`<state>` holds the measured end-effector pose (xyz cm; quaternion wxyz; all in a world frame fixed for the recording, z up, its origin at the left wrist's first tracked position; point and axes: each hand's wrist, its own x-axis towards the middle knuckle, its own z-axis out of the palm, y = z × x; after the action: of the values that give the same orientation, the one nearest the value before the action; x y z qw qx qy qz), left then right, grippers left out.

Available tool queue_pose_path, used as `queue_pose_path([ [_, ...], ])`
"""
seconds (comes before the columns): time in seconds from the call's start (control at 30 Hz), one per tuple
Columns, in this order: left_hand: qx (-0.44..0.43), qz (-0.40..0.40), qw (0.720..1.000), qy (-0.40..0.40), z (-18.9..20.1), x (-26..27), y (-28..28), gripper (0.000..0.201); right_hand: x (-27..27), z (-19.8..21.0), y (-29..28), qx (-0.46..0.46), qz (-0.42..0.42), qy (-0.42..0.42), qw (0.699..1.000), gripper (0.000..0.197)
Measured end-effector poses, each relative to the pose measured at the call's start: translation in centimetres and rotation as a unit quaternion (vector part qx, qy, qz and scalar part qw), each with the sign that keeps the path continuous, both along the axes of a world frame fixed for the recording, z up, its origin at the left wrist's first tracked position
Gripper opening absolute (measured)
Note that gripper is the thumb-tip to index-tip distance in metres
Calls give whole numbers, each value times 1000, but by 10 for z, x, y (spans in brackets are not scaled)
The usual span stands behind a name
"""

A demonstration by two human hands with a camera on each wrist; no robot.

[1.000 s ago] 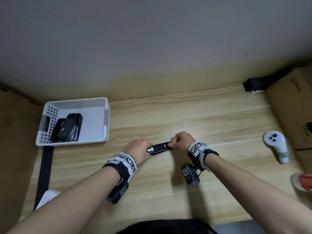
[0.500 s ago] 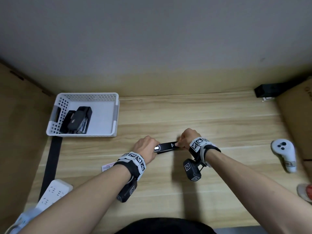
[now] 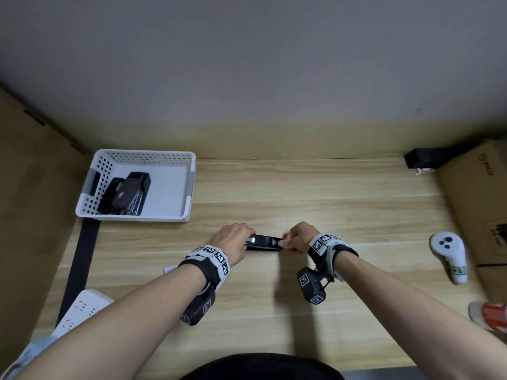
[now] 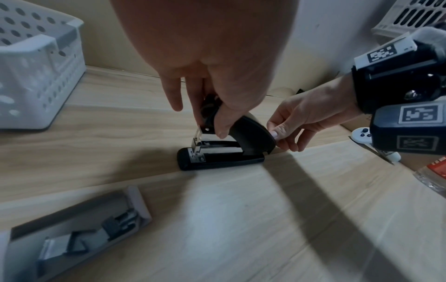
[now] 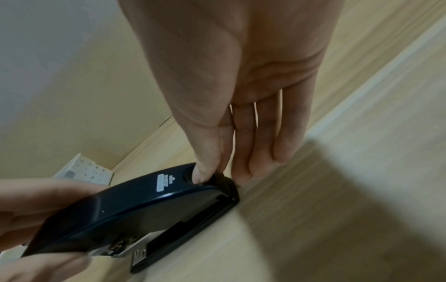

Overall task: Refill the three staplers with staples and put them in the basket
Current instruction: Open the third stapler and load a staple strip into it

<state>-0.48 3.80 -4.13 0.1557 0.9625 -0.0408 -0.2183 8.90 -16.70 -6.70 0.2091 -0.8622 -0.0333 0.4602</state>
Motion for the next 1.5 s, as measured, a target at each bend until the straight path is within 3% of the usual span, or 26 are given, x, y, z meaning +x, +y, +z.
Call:
queue_pose_path([
  [0.17, -8, -11, 1000, -1, -3, 0, 6, 25, -1, 0, 4, 24, 13, 34, 999, 27],
  [0.33, -3, -26, 1000, 3, -7, 2, 6, 27, 4, -4, 8, -17, 62, 15, 998, 26],
  [0.73, 5, -46, 999, -3, 0, 4, 7, 24, 3, 3, 15, -50, 83, -17, 995, 28],
  [0.87, -16, -15, 1000, 21, 2, 0, 11, 30, 3, 12, 11, -29, 127, -32, 991, 25],
  [0.97, -60, 51, 997, 24, -3, -9, 20, 52, -6, 16, 11, 30, 106, -118, 987, 15],
  [1.03, -87, 105, 991, 13, -10, -16, 27, 58, -15, 18, 17, 76, 107, -152, 980, 24],
  [1.2, -140, 157, 977, -32, -24, -25, 32, 47, -45, 20, 47, 76, 228, -200, 950, 51],
  [1.37, -132, 169, 976, -38, -32, -26, 39, 17, -49, 17, 60, 53, 212, -250, 943, 35],
  [1.5, -126, 171, 976, -44, -34, -24, 48, 17, -41, 20, 61, 37, 238, -258, 936, 35],
])
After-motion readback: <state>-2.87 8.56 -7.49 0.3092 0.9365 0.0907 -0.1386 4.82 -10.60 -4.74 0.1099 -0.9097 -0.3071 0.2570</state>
